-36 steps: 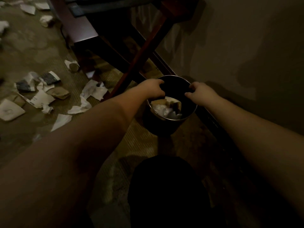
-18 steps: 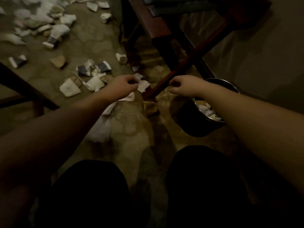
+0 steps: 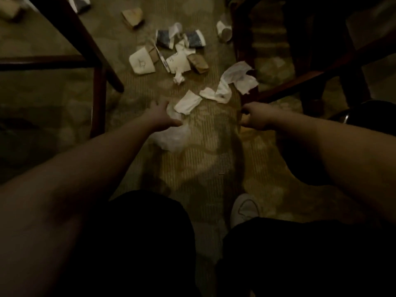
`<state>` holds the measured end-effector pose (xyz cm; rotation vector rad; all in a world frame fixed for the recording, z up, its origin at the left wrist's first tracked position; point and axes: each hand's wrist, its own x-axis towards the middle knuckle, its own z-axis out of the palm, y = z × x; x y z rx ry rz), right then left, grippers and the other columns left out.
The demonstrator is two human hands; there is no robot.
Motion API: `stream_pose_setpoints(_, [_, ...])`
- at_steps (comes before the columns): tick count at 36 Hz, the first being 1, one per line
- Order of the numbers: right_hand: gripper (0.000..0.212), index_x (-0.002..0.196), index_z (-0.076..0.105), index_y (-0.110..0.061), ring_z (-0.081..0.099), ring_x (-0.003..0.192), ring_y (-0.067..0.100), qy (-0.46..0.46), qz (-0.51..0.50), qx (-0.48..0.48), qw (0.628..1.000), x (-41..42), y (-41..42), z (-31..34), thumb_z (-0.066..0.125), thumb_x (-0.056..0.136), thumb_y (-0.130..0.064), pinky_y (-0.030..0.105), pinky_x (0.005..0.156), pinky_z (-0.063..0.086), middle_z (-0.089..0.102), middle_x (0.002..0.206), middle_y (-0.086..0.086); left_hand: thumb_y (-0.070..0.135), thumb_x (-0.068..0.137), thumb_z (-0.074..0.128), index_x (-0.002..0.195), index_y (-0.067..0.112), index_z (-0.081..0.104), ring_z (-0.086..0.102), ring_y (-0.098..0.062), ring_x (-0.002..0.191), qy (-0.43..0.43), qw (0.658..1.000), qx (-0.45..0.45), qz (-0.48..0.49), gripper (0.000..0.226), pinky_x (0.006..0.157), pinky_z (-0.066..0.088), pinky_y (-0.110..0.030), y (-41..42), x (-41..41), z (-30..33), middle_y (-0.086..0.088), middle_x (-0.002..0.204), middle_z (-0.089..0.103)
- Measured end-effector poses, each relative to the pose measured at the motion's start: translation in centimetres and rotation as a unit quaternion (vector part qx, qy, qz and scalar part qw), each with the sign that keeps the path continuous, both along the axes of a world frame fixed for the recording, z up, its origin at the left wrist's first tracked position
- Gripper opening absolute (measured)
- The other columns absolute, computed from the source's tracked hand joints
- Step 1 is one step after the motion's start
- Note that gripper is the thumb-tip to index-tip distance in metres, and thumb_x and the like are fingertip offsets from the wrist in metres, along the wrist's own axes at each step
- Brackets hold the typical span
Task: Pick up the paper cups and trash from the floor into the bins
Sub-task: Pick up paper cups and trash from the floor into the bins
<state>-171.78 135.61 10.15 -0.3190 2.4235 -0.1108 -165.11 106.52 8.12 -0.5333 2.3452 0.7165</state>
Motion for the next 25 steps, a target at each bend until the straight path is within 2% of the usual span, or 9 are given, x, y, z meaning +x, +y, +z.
stream_pose_setpoints(4, [0.058, 0.142, 0.045, -0.024, 0.058, 0.109, 0.033, -0.025, 0.003, -0.003, 1.000, -1.3, 2.3, -5.5, 0.067, 0.090, -0.038, 0.042, 0.088, 0.052, 0.058, 0.129, 0.014, 0.060, 0.072, 0.078, 0.158, 0.036, 0.002, 0.003, -0.041, 0.151, -0.025, 1.000, 0.000, 0.020, 0.118, 0.117, 0.020, -0.061, 0.1, -0.4, -4.6, -0.010, 0.166, -0.009])
stream_pose_setpoints(7, [0.072, 0.145, 0.038, -0.028, 0.049, 0.122, 0.037, 0.026, -0.013, 0.018, 0.999, -2.3, 3.8, -8.6, 0.068, 0.084, -0.051, 0.047, 0.098, 0.046, 0.047, 0.137, 0.014, 0.056, 0.073, 0.079, 0.157, 0.038, -0.005, -0.003, -0.043, 0.150, -0.051, 0.999, 0.003, 0.014, 0.121, 0.116, 0.017, -0.065, 0.9, -0.2, -7.3, -0.010, 0.165, -0.013])
stream_pose_setpoints(10, [0.071, 0.144, 0.042, -0.018, 0.046, 0.126, 0.038, 0.053, -0.035, 0.017, 0.998, -3.2, 4.2, -10.7, 0.072, 0.083, -0.041, 0.048, 0.102, 0.043, 0.043, 0.141, 0.015, 0.058, 0.073, 0.079, 0.156, 0.041, -0.007, -0.005, -0.042, 0.150, -0.062, 0.998, 0.005, 0.002, 0.120, 0.115, 0.018, -0.066, 1.8, 0.0, -9.8, -0.008, 0.165, -0.016])
stream_pose_setpoints(13, [0.077, 0.149, 0.034, -0.017, 0.043, 0.130, 0.039, 0.037, -0.051, 0.015, 0.998, -4.3, 4.4, -12.6, 0.073, 0.084, -0.034, 0.049, 0.107, 0.039, 0.039, 0.147, 0.015, 0.063, 0.070, 0.078, 0.156, 0.041, -0.001, 0.004, -0.040, 0.151, -0.053, 0.998, 0.014, 0.001, 0.118, 0.114, 0.017, -0.068, 3.0, -0.1, -11.7, -0.006, 0.166, -0.011])
stream_pose_setpoints(17, [0.080, 0.153, 0.028, -0.016, 0.041, 0.133, 0.039, 0.018, -0.071, 0.021, 0.997, -4.6, 4.9, -14.9, 0.070, 0.087, -0.032, 0.048, 0.111, 0.034, 0.033, 0.153, 0.016, 0.061, 0.080, 0.070, 0.157, 0.035, 0.012, 0.006, -0.041, 0.150, -0.063, 0.994, -0.049, -0.074, 0.100, 0.115, 0.015, -0.064, 4.5, 1.0, -14.0, -0.009, 0.166, -0.005])
stream_pose_setpoints(20, [0.075, 0.153, 0.029, -0.013, 0.041, 0.132, 0.039, 0.027, -0.102, 0.003, 0.994, -4.0, 5.2, -16.0, 0.067, 0.090, -0.026, 0.048, 0.108, 0.038, 0.029, 0.153, 0.017, 0.050, 0.086, 0.066, 0.152, 0.034, 0.021, 0.012, -0.043, 0.146, -0.043, 0.984, -0.104, -0.138, 0.081, 0.113, 0.027, -0.062, 5.0, 2.2, -15.1, -0.012, 0.164, 0.003])
stream_pose_setpoints(25, [0.066, 0.149, 0.036, -0.014, 0.036, 0.134, 0.039, 0.052, -0.144, 0.016, 0.988, -2.6, 5.5, -16.7, 0.063, 0.091, -0.031, 0.047, 0.108, 0.036, 0.036, 0.147, 0.018, 0.040, 0.093, 0.060, 0.139, 0.027, 0.038, 0.035, -0.039, 0.132, -0.008, 0.978, -0.107, -0.179, 0.053, 0.101, 0.041, -0.058, 6.3, 3.0, -15.3, -0.015, 0.153, 0.022])
